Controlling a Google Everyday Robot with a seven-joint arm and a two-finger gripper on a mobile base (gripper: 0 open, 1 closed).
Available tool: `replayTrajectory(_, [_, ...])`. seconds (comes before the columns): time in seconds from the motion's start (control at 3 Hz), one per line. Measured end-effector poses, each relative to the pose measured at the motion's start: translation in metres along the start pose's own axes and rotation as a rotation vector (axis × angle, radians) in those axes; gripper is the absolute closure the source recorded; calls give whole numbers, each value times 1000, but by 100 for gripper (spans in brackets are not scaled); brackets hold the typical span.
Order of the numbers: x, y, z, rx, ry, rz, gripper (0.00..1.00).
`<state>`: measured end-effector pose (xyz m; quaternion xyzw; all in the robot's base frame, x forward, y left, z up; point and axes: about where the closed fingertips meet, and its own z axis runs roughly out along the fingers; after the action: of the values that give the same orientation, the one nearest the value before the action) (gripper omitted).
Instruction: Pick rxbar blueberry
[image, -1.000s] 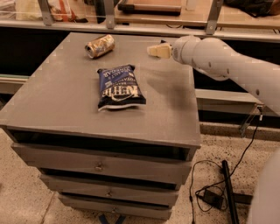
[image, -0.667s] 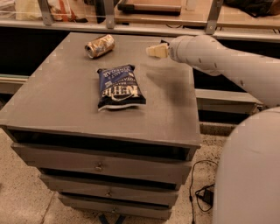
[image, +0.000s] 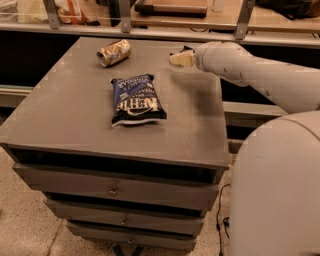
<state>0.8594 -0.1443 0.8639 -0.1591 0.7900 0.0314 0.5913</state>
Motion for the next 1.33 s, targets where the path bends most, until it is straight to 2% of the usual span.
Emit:
replayTrajectory(0.67, [1, 14, 18, -56, -1, -32, 0])
replayTrajectory(1.0, [2, 16, 29, -78, -8, -29, 0])
replayTrajectory(1.33, [-3, 12, 38, -77, -25, -7, 0])
